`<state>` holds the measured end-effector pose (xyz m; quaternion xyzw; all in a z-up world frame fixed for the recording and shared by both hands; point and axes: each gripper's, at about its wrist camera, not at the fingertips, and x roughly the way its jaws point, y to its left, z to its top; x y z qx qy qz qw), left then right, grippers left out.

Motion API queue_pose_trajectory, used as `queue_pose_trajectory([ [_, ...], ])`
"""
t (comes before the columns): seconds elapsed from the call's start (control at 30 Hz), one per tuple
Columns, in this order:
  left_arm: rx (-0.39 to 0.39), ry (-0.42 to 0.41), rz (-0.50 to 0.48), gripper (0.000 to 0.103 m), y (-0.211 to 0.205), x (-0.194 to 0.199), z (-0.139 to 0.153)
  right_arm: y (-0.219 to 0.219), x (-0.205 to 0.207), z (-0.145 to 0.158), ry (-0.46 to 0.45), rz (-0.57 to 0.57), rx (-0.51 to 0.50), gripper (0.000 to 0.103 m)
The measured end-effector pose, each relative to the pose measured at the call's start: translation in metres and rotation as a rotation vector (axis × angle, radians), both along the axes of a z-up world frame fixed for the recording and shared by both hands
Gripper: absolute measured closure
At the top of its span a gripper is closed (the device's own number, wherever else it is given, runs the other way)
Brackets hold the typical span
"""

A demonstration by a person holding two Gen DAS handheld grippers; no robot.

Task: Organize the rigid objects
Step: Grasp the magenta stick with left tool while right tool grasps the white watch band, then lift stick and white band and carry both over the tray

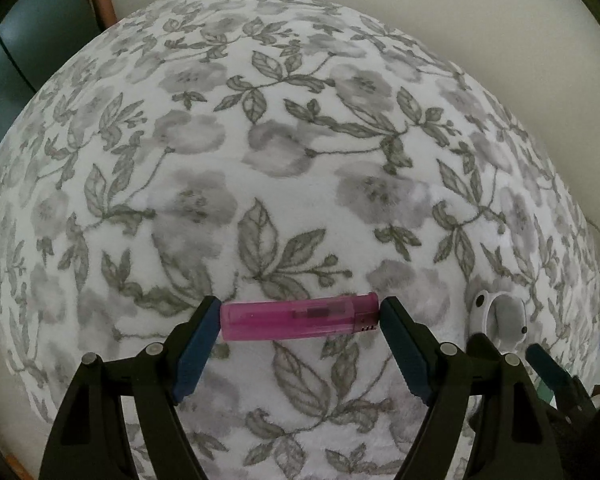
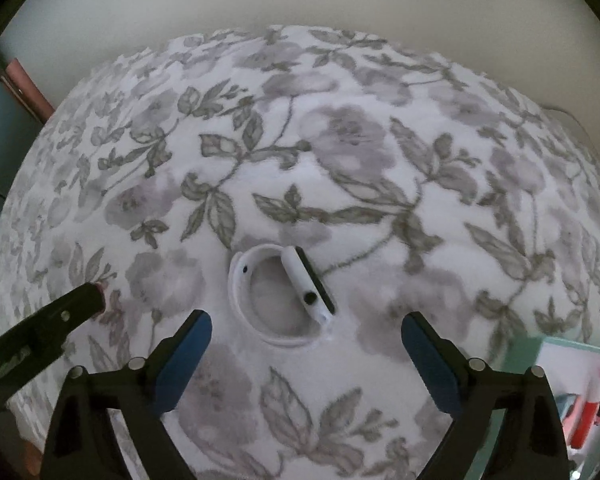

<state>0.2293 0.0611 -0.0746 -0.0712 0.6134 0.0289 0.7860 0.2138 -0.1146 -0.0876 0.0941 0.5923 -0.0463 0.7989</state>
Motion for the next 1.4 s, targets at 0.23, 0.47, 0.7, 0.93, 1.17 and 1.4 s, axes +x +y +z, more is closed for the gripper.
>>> queue_pose_trajectory([
  [0.23, -0.004, 0.01, -0.003, 0.021, 0.002, 0.004, -0.008, 0.008, 0.012, -0.01, 0.008, 0.008, -0.027, 0.014],
  [0.47, -0.007, 0.019, 0.004, 0.021, 0.003, 0.008, -0.008, 0.009, 0.022, -0.011, 0.012, -0.005, -0.038, 0.021],
  [0.7, -0.01, 0.026, 0.004, 0.021, 0.003, 0.008, -0.013, 0.001, 0.015, -0.004, -0.001, -0.014, -0.023, 0.04],
  [0.93, -0.022, 0.033, -0.011, 0.021, 0.001, 0.008, -0.013, -0.006, -0.004, 0.004, -0.006, -0.016, 0.011, 0.045],
  [1.17, -0.01, 0.038, -0.006, 0.021, 0.005, 0.002, -0.013, -0.017, -0.03, 0.02, -0.013, -0.028, 0.035, 0.046],
  [1.4, 0.015, -0.01, -0.032, 0.021, -0.003, -0.014, 0.01, -0.037, -0.071, 0.051, -0.074, -0.063, 0.073, 0.046],
])
